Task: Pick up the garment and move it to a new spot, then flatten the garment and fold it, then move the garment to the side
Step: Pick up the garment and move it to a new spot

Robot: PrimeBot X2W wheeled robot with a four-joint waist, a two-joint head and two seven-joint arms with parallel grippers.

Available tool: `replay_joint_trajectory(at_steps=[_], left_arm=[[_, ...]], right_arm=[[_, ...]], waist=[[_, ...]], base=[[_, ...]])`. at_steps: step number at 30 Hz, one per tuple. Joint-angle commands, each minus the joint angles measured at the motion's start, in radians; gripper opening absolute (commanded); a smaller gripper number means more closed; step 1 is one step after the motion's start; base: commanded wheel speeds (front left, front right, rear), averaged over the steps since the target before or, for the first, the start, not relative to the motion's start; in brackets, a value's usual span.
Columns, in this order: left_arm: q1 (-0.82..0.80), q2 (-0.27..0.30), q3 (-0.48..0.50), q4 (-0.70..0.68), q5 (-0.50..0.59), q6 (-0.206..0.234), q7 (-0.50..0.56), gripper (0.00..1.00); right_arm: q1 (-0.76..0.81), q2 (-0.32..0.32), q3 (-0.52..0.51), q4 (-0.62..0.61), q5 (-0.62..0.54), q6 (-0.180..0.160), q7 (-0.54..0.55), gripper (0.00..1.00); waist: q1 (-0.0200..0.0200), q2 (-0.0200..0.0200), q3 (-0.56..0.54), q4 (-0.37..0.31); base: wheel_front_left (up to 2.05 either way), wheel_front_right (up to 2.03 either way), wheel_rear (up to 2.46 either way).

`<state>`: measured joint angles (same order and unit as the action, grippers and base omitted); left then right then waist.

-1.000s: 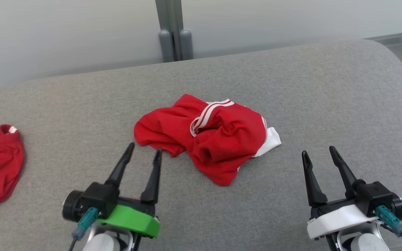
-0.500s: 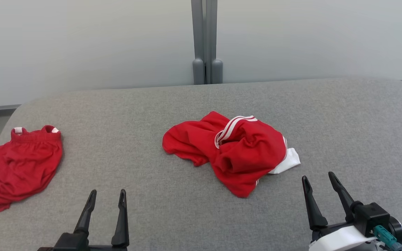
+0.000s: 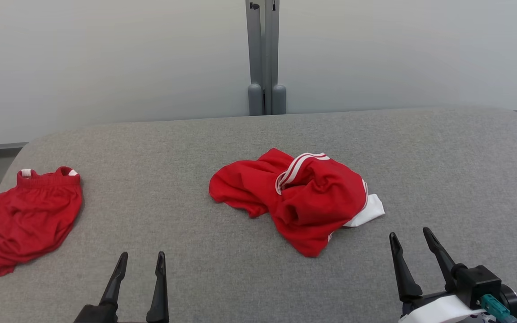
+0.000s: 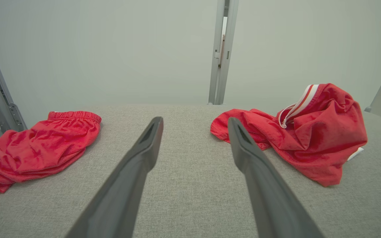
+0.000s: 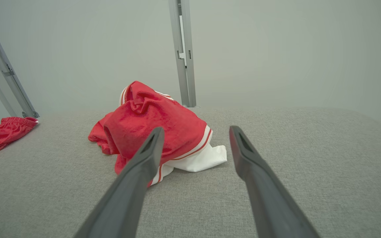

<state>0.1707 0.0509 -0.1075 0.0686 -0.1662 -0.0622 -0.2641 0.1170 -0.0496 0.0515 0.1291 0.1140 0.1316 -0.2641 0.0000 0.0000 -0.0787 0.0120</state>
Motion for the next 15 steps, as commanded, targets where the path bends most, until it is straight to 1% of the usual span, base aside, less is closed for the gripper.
replay_joint_trajectory(at_steps=[1,15], left_arm=[[0.004,0.0,-0.001,0.007,0.007,0.0,-0.001,1.0],[-0.026,0.0,0.003,0.036,0.016,0.005,-0.001,1.0]], right_arm=[[0.001,-0.002,-0.003,0.002,0.005,-0.002,-0.001,1.0],[-0.01,-0.002,-0.003,0.004,0.002,-0.002,-0.001,1.0]], waist=[[0.0,0.0,0.001,0.0],[0.0,0.0,0.003,0.006]], base=[[0.0,0.0,0.0],[0.0,0.0,0.0]])
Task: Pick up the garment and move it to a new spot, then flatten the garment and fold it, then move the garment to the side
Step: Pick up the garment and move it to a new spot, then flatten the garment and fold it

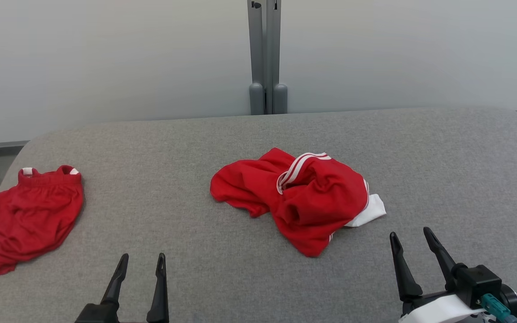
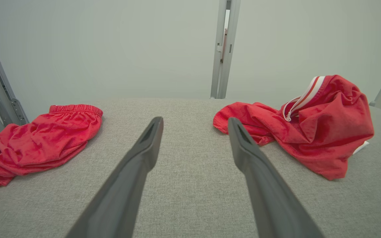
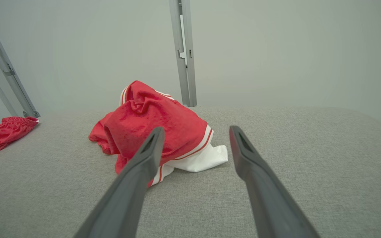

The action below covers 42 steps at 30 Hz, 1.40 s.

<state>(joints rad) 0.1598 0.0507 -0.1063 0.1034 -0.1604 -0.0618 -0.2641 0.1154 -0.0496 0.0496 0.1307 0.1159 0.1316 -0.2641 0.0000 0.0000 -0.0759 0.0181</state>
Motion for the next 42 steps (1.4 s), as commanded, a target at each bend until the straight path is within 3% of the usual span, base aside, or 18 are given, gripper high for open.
replay_joint_trajectory(at_steps=[1,42], left_arm=[[-0.016,0.0,0.002,0.002,0.011,0.006,-0.001,1.0],[-0.019,0.0,-0.013,-0.002,0.014,0.011,-0.001,1.0]], right_arm=[[-0.009,-0.002,-0.001,0.003,0.0,-0.002,-0.001,1.0],[0.0,-0.001,-0.03,-0.01,0.033,-0.002,-0.001,1.0]], waist=[[0.0,0.0,-0.001,0.0],[0.0,0.0,0.002,-0.008]], base=[[0.0,0.0,0.0],[0.0,0.0,0.0]])
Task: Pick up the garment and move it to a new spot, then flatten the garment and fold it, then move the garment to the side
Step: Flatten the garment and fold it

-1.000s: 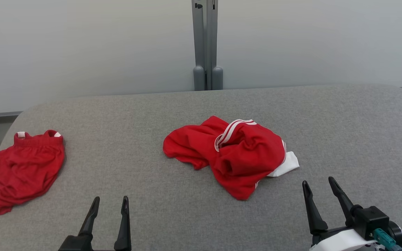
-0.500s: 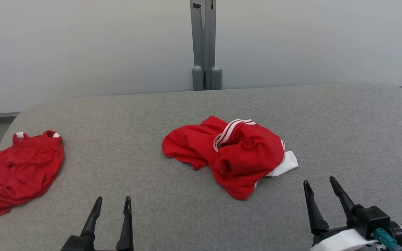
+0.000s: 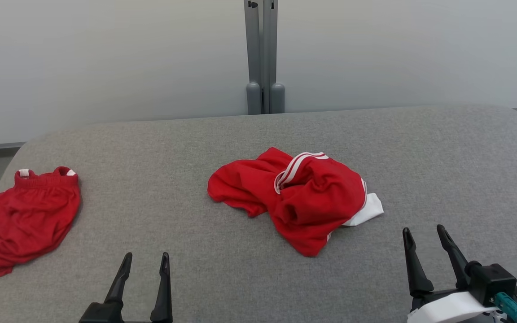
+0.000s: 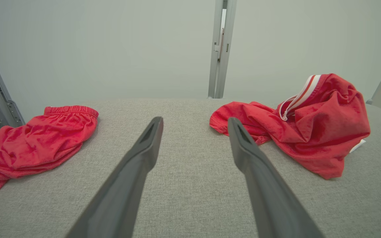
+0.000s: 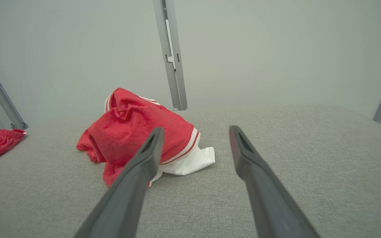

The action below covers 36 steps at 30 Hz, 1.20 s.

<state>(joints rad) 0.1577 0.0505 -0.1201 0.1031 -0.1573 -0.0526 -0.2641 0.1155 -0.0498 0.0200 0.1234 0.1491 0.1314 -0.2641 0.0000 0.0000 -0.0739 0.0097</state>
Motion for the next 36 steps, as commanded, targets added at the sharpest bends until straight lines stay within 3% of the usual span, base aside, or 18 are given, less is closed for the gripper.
replay_joint_trajectory(at_steps=[1,10,16,27,30,36], left_arm=[[-0.022,0.0,-0.002,-0.002,0.011,0.003,-0.001,1.0],[-0.152,0.0,-0.09,0.035,0.029,-0.041,-0.001,1.0],[-0.408,0.001,-0.254,0.178,0.011,-0.074,0.017,1.0],[-0.978,0.002,-0.615,0.392,-0.252,-0.073,0.394,1.0],[-1.065,0.003,-0.688,0.446,-0.302,-0.039,0.441,1.0],[-1.149,0.004,-0.817,0.546,-0.405,-0.037,0.504,1.0]], right_arm=[[0.001,-0.001,-0.006,-0.004,-0.001,-0.001,-0.001,1.0],[-0.015,-0.002,0.011,0.005,-0.032,-0.001,-0.001,1.0],[-0.053,-0.002,0.046,-0.011,-0.06,-0.001,-0.001,1.0],[-0.157,-0.002,0.071,-0.031,-0.069,-0.002,-0.001,1.0],[-0.182,-0.001,0.091,-0.028,-0.062,-0.001,-0.001,1.0],[-0.22,-0.001,0.107,-0.044,-0.039,-0.002,-0.001,1.0]], waist=[[0.0,0.0,0.001,0.0],[0.0,0.0,0.033,-0.011],[0.0,0.0,0.116,-0.041],[0.0,0.0,0.302,-0.114],[0.0,0.0,0.338,-0.146],[0.0,0.0,0.4,-0.189]], base=[[0.0,0.0,0.0],[0.0,0.0,0.0],[0.0,0.0,0.0],[0.0,0.0,0.0],[0.0,0.0,0.0],[0.0,0.0,0.0]])
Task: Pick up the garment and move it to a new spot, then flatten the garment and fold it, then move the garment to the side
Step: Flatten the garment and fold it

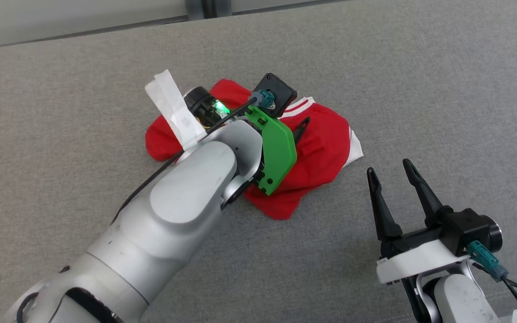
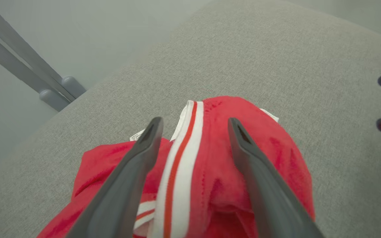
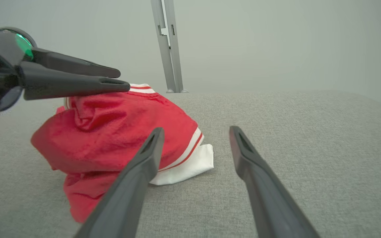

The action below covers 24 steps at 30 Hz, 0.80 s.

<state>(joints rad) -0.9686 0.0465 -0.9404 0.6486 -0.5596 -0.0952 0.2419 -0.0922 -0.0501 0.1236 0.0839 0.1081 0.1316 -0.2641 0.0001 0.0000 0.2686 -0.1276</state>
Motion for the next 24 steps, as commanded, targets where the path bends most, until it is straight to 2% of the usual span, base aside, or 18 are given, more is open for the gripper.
replay_joint_trajectory(at_steps=[1,5,9,11,12,19,21,24], left_arm=[[-0.03,0.007,-0.015,0.025,-0.008,0.011,-0.003,1.0],[-0.063,0.007,-0.071,0.1,-0.015,0.023,-0.001,1.0],[-0.074,0.006,-0.127,0.14,-0.032,0.007,0.016,1.0],[-0.08,0.006,-0.149,0.139,-0.045,-0.005,0.001,0.14],[-0.083,0.006,-0.157,0.136,-0.053,-0.012,-0.015,0.0],[-0.117,0.006,-0.18,0.112,-0.108,-0.028,-0.174,0.0],[-0.149,0.006,-0.166,0.083,-0.151,-0.031,-0.255,0.0],[-0.176,0.006,-0.135,0.046,-0.23,-0.034,-0.304,0.0]], right_arm=[[-0.017,-0.001,0.007,-0.006,0.005,-0.002,-0.001,1.0],[-0.024,-0.001,0.006,-0.01,0.015,-0.002,-0.001,1.0],[-0.029,-0.001,0.003,-0.008,0.024,-0.002,-0.001,1.0],[-0.032,-0.001,0.001,-0.006,0.029,-0.002,-0.001,1.0],[-0.032,-0.001,0.0,-0.005,0.033,-0.002,-0.001,1.0],[-0.029,-0.002,-0.011,0.01,0.062,-0.002,-0.001,1.0],[-0.016,0.0,-0.006,0.026,0.071,-0.002,-0.001,1.0],[-0.008,-0.001,0.009,0.039,0.077,-0.002,-0.001,1.0]], waist=[[-0.0001,0.0,0.067,-0.055],[-0.0001,0.0,0.091,-0.063],[-0.0001,0.0,0.1,-0.062],[-0.0001,0.0,0.099,-0.061],[-0.0001,0.0,0.097,-0.06],[-0.0001,0.0,0.05,-0.068],[-0.0001,0.0,0.02,-0.076],[-0.0001,0.0,-0.013,-0.089]], base=[[0.0,0.0,0.0],[0.0,0.0,0.0],[0.0,0.0,0.0],[0.0,0.0,0.0],[0.0,0.0,0.0],[0.0,0.0,0.0],[0.0,0.0,0.0],[0.0,0.0,0.0]])
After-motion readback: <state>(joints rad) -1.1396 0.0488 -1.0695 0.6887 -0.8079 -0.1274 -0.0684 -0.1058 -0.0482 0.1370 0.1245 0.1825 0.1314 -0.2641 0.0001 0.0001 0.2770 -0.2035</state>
